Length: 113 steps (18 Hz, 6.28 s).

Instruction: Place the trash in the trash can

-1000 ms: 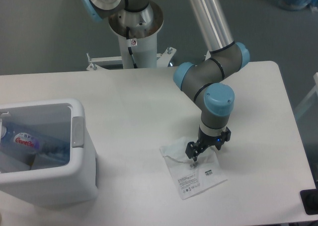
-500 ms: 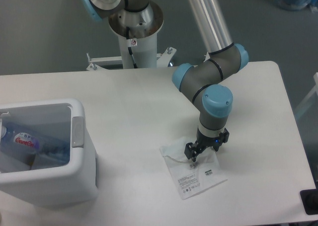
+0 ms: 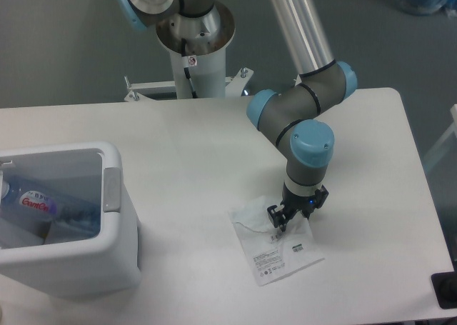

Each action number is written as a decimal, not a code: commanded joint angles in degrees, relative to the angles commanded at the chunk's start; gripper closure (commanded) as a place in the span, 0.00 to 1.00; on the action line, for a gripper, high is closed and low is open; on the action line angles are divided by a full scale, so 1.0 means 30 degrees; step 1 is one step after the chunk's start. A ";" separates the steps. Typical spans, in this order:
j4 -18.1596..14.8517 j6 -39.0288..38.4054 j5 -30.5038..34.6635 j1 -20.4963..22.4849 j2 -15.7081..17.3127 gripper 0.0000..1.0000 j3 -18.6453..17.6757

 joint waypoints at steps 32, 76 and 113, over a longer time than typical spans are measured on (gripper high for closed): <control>0.0176 0.2221 -0.3457 -0.1988 0.8875 1.00 0.4803; 0.0059 0.6211 -0.3398 -1.1162 0.6446 1.00 0.2197; -0.0174 0.6122 -0.2494 -0.8766 0.9550 0.00 0.3394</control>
